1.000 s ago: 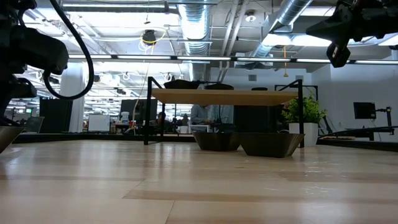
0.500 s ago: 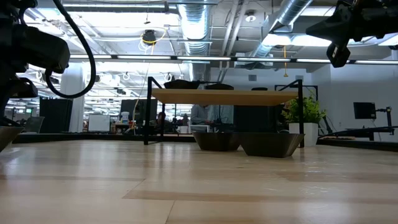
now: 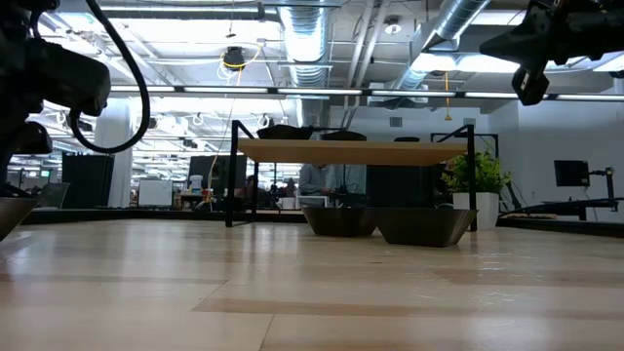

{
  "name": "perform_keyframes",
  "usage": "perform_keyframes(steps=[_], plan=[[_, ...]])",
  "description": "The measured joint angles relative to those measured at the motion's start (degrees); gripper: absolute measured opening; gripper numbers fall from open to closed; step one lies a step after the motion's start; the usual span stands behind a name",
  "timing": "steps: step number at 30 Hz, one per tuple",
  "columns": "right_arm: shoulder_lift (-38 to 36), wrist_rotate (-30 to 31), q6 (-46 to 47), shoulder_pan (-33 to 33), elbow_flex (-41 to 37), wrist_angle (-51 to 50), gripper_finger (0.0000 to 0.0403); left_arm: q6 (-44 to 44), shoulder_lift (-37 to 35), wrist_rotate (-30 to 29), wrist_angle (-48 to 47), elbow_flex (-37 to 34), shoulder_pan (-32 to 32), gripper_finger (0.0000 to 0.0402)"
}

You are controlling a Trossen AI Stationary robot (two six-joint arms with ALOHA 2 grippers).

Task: Pick & Place Mini shaped plates
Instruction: Stack the bottom black distorted square plate on top of the other black distorted square plates on the shelf

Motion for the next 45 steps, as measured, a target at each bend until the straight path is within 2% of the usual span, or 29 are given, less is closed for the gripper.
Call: perform_keyframes(steps=[12,19,26,31,39,45], plan=[[0.0,0.0,0.0,0.0,0.0,0.1,0.0001,-1.5,-0.2,0.9,1.5,0.0,2.7,0.0004],[0.0,0.0,0.0,0.0,0.0,0.1,0.0001,-2.4,-6.6,0.9,2.0,0.0,8.1,0.0004],[0.0,0.0,0.0,0.0,0.0,0.1,0.0001,-5.5,-17.1,-0.7,3.1,0.9,17.9,0.0004],[0.0,0.0,0.0,0.0,0.0,0.1,0.0001,-4.9,-19.3,-5.0,4.3,4.8,26.2,0.0004],[0.0,0.0,0.0,0.0,0.0,0.0,0.0001,1.8,-17.5,-5.4,10.7,12.2,41.0,0.0003],[0.0,0.0,0.0,0.0,0.0,0.0,0.0001,8.7,-9.3,-4.0,11.7,22.0,48.9,0.0003]])
